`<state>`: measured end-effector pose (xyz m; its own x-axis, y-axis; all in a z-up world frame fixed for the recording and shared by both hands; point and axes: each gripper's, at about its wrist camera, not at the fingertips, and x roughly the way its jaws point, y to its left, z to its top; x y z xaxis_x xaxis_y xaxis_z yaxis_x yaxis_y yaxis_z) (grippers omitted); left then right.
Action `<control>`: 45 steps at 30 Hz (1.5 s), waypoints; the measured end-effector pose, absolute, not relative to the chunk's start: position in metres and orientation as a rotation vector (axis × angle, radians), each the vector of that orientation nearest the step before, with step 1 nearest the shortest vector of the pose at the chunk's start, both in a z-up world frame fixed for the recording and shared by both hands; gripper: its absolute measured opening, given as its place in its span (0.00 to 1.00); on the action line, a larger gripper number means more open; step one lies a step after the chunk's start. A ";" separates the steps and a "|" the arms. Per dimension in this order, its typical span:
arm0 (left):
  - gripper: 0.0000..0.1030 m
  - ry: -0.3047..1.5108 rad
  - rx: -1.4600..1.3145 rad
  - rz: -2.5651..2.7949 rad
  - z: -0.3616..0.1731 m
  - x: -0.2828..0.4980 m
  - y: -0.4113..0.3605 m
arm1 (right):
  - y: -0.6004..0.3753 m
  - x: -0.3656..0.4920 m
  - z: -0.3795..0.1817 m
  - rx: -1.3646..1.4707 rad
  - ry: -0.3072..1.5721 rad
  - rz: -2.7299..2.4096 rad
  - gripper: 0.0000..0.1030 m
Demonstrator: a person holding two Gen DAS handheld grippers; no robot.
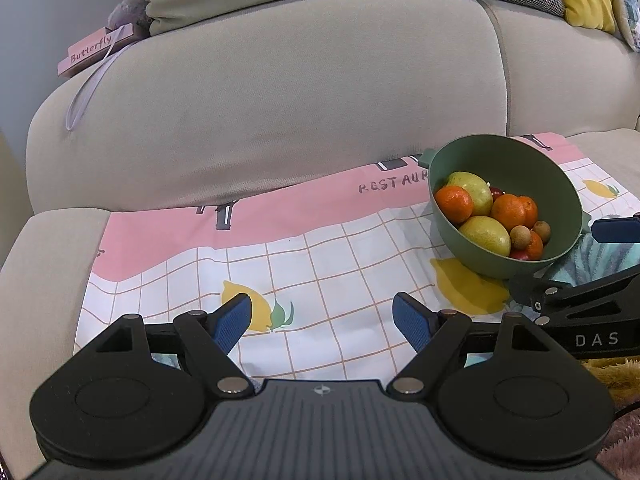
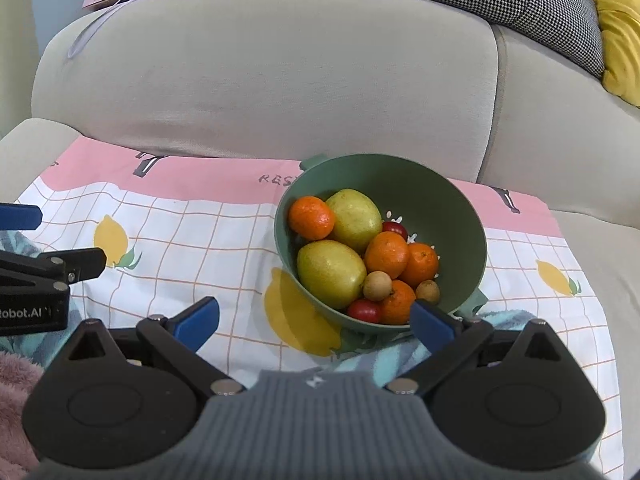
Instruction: Organize fruits
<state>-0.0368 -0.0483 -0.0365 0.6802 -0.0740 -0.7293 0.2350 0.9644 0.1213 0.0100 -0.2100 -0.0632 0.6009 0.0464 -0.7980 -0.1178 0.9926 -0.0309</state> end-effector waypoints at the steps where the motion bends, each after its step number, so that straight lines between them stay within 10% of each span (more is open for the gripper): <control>1: 0.91 0.805 0.212 -0.175 -0.036 -0.037 -0.048 | -0.210 0.010 -0.063 -0.083 0.921 0.095 0.95; 45: 0.91 0.807 0.193 -0.158 -0.034 -0.037 -0.045 | -0.206 0.008 -0.060 -0.117 0.905 0.123 0.95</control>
